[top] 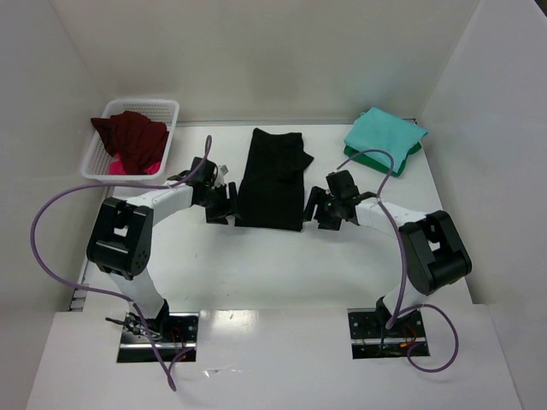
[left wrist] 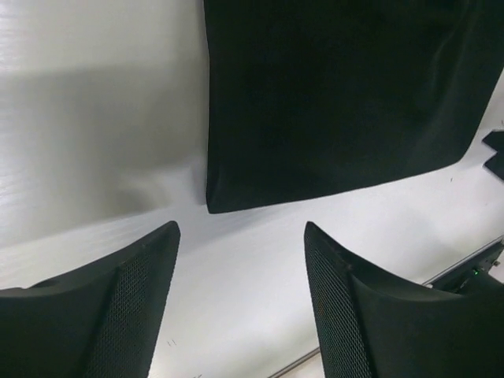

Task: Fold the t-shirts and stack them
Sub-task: Grab one side of the 2/3 rectangular tshirt with both arms

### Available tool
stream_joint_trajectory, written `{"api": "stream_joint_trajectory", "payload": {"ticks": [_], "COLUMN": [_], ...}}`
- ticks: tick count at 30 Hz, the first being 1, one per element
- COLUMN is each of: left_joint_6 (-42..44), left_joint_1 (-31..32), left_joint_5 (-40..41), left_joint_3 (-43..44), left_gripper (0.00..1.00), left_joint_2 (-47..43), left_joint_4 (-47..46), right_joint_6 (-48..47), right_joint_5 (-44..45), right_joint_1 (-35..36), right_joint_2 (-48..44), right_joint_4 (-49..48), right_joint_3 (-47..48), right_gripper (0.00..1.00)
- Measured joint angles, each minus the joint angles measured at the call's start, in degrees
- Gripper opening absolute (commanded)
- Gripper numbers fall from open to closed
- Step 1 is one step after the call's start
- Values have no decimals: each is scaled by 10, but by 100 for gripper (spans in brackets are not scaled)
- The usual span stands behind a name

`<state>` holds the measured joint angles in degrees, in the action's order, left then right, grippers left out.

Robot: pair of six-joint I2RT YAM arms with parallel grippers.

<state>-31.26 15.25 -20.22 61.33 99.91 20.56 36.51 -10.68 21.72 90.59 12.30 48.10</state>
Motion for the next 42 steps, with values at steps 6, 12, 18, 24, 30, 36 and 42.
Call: {"api": "stream_joint_trajectory", "payload": {"ticks": [6,12,18,24,30,36,42], "left_joint_6": [-5,-6,-6,-3,-3,-4,-9], "left_joint_1": [0,0,1,1,2,6,15], "left_joint_5": [4,-5,-14,-18,-15,-15,-13], "left_joint_3": [-1,-1,1,11,11,5,-23], "left_gripper": [68,67,61,44,18,0,0], "left_joint_2": [14,38,44,60,67,64,36], "left_joint_4": [-28,-46,-58,-64,-62,-54,-37], "right_joint_6": [4,11,16,22,29,35,35], "right_joint_5": [-9,-12,-17,-23,-27,-28,-24], "right_joint_1": [24,34,36,43,46,50,52], "right_joint_2": [9,37,48,70,84,91,79], "right_joint_4": [-15,-23,-39,-54,-62,-64,-55], "right_joint_3": [0,3,4,16,21,24,14], "right_gripper": [65,56,46,31,6,0,0]}}
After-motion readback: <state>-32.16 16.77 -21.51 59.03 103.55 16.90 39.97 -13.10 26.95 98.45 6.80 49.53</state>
